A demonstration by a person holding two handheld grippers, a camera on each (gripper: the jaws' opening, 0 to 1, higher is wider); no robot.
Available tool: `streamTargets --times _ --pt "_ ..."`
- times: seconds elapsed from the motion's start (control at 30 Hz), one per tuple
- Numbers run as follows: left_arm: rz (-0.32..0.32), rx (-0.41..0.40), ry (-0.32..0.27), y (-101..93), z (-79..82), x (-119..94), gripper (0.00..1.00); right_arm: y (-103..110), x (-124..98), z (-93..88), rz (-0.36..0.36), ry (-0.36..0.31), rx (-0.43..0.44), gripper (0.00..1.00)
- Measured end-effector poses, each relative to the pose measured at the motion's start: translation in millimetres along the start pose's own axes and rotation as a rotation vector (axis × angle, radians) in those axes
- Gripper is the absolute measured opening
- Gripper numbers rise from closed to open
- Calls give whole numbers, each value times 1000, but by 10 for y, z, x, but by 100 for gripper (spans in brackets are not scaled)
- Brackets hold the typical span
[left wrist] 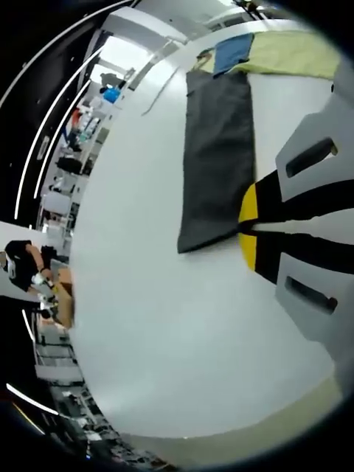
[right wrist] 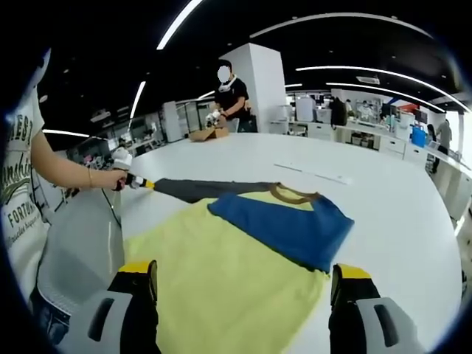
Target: Fold the garment on the visible template until the final outline fits inside the template.
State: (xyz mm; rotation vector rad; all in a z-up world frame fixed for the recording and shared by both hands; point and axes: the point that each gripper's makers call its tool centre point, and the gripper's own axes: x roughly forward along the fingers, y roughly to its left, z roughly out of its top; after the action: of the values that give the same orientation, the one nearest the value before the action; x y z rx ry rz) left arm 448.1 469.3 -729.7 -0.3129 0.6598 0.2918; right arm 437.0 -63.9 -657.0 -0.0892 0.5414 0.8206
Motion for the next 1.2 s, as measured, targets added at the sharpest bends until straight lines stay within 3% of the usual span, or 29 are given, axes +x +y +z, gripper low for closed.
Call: streamTargets --times 0.3,1.2 --pt "-35 46 11 -93 42 -30 0 15 -14 -6 -5 -2 -6 97" --pt "-188 152 -17 -710 254 -105 0 138 -23 -38 25 4 -12 96"
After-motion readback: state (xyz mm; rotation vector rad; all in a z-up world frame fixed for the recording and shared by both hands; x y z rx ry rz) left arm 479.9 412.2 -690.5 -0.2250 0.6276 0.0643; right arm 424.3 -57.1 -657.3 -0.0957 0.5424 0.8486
